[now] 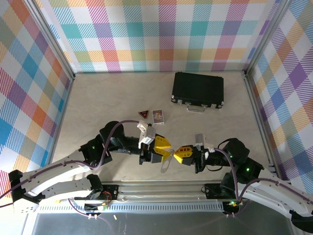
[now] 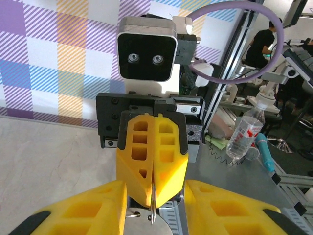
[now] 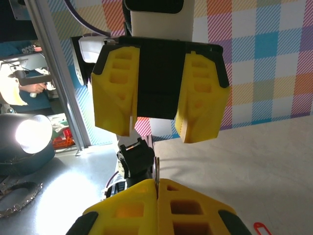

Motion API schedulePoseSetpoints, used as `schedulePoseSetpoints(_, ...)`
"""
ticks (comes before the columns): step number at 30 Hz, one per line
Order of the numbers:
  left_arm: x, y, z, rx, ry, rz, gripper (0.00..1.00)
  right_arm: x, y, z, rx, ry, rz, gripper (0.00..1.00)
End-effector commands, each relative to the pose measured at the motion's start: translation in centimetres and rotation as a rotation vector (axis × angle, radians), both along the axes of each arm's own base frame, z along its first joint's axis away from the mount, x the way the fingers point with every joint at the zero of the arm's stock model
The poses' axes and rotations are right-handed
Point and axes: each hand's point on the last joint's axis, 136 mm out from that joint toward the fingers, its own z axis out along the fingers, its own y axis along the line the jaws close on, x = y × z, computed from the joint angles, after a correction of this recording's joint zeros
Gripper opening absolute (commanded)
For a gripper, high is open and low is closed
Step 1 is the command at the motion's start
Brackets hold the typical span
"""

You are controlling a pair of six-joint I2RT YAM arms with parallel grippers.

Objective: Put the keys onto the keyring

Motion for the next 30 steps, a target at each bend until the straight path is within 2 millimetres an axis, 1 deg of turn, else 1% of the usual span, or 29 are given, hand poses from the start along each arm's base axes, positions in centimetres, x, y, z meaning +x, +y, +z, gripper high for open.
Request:
schedulePoseSetpoints(1,-0.5,-0.2,0.3,-0.031,0.003,-0.034,0.35,-0.7,-0.4,2.2,0.088,-0.043,0.022,0.00)
schedulePoseSetpoints(7,-0.6,-0.5,-0.2,-0.016,0.012,-0.058,0.33,-0.6,-0.5,2.4,0.105,-0.049,0.019,0.00)
schedulePoseSetpoints(13,-0.9,-0.5,-0.3,-0.017,0.021,-0.073,0.25,-0.4,-0.4,2.4,0.117,-0.046,0.006,0.00)
schedulePoseSetpoints(19,-0.9,-0.6,-0.3,-0.015,0.021,-0.077,0.13,-0.2,-0.3,2.2,0.105,-0.036,0.002,0.00)
schedulePoseSetpoints(22,-0.9,-0.9,-0.7,0.003,0.030,-0.089,0.00,-0.1,-0.3,2.1,0.106,-0.034,-0.005,0.00)
schedulePoseSetpoints(27,-0.9,-0.8,-0.8,0.017,0.014,-0.083,0.00,0.2,-0.3,1.8,0.093,-0.023,-0.018,0.00)
schedulePoseSetpoints(30,-0.7,-0.5,-1.2,0.078,-0.031,-0.065,0.00,0.6,-0.3,1.6,0.058,-0.004,-0.046,0.00)
